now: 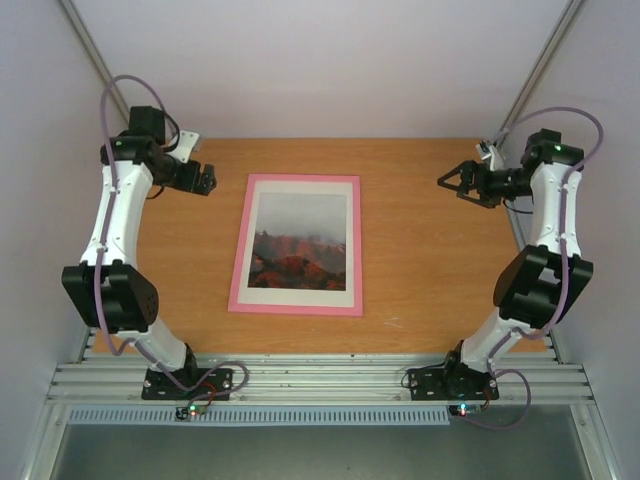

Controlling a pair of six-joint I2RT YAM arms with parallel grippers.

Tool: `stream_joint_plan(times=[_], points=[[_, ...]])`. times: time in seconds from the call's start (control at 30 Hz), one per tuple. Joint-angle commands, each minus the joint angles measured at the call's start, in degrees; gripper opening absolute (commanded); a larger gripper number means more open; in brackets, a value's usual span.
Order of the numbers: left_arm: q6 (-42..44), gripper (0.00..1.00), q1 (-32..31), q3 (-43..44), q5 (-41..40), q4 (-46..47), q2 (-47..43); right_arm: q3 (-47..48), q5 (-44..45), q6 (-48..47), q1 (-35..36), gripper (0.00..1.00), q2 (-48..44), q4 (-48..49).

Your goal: Put the photo into the frame

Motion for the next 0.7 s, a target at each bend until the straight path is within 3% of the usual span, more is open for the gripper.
stream_joint_plan(times=[0.0, 0.33, 0.67], points=[[-1.34, 0.99, -0.19, -5.73, -2.32, 0.49, -5.36, -5.30, -0.84, -6.20, -2.99, 0.99, -4.99, -5.24], [-4.64, 0.99, -0.20, -25.55, -3.34, 5.04, -16.85, -26.27, 3.37, -10.26, -4.96, 0.99, -15.71, -2.10], [-6.65, 0.99, -0.15, -35.07, -4.38, 5.71, -24.99, -32.66, 4.72, -13.05, -5.01, 0.98, -23.01, -4.26]])
